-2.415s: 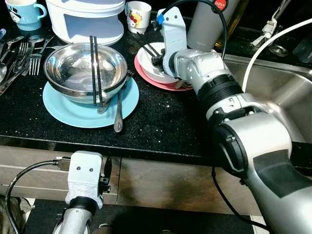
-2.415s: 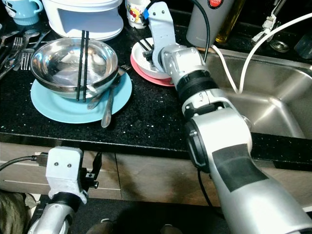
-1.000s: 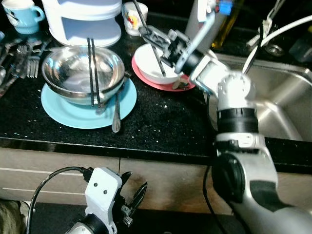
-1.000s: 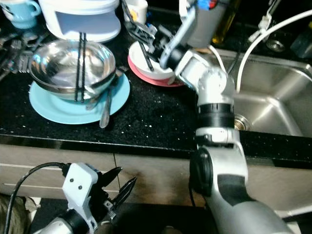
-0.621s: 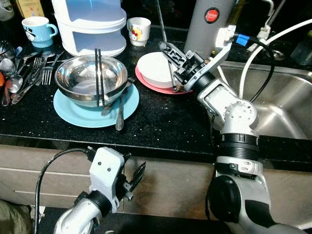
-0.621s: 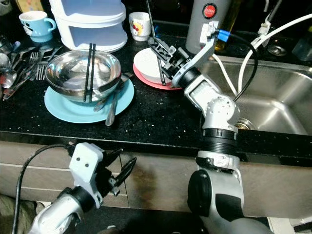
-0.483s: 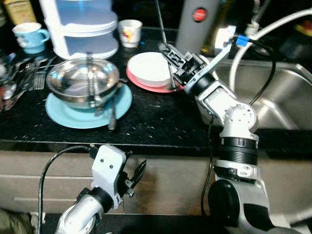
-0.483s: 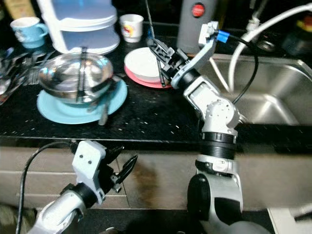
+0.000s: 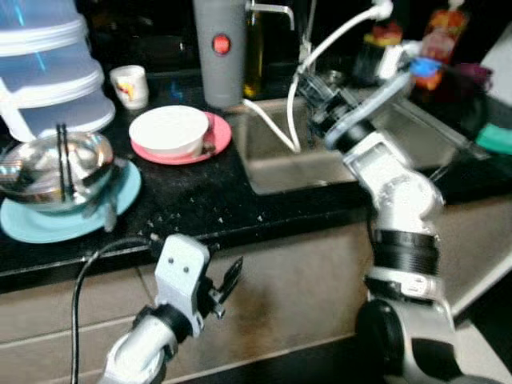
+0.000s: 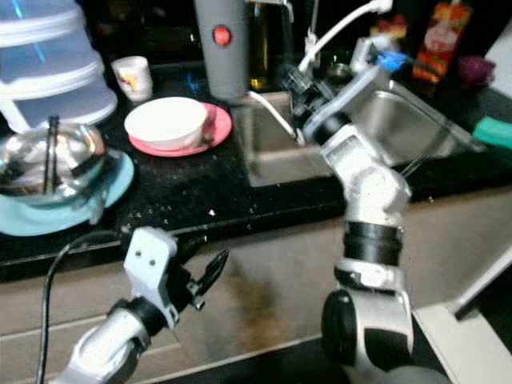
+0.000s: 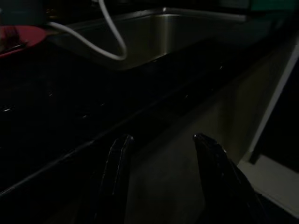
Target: Kitchen organization
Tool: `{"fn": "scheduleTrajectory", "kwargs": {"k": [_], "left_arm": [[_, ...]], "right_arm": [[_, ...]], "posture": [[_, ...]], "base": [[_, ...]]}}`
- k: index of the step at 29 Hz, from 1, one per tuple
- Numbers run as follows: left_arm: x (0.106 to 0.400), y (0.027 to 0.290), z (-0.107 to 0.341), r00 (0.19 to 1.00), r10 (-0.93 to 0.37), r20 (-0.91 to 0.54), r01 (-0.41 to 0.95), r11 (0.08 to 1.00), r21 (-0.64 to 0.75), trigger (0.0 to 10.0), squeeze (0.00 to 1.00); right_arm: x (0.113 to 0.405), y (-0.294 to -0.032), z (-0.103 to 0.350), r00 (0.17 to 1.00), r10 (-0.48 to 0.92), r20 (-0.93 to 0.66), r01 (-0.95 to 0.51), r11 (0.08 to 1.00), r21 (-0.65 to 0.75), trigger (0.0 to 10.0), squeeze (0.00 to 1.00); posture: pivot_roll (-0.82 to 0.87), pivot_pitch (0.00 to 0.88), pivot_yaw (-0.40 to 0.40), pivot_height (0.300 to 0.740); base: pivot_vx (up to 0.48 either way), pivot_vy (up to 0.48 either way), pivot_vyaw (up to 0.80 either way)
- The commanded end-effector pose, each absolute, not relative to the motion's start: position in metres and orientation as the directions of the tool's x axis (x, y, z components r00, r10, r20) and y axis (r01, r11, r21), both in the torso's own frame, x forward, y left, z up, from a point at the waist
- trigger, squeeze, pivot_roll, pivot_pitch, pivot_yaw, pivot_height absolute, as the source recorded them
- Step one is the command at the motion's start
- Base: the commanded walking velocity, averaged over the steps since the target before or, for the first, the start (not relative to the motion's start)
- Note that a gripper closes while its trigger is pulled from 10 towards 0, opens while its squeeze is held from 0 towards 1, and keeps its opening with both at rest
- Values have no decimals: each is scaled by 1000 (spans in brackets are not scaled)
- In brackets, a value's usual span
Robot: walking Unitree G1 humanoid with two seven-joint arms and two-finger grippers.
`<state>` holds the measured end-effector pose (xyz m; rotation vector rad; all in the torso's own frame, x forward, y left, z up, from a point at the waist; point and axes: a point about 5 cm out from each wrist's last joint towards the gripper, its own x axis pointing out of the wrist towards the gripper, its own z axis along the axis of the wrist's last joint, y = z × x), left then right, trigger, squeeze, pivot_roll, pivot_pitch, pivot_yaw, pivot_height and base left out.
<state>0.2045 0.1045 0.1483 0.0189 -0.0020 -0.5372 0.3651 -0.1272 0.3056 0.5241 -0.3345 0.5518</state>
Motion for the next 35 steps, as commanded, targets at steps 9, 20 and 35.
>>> {"fn": "scheduleTrajectory", "kwargs": {"k": [9,20,35], "left_arm": [[209,111,145,890,-456,-10,456,890,0,10000,0],[211,113,144,910,-414,5,413,910,-40,10000,0],[211,112,145,927,-375,27,376,925,-51,10000,0]], "right_arm": [[372,-116,286,865,387,318,-454,874,171,10000,0],[373,-111,285,865,397,309,-446,889,107,10000,0],[379,-76,292,837,473,276,-437,880,-185,10000,0]], "posture": [[136,24,-23,740],[128,34,-32,740],[127,55,-73,740]], "base": [[0,-43,0],[0,-299,0],[0,0,0]]}}
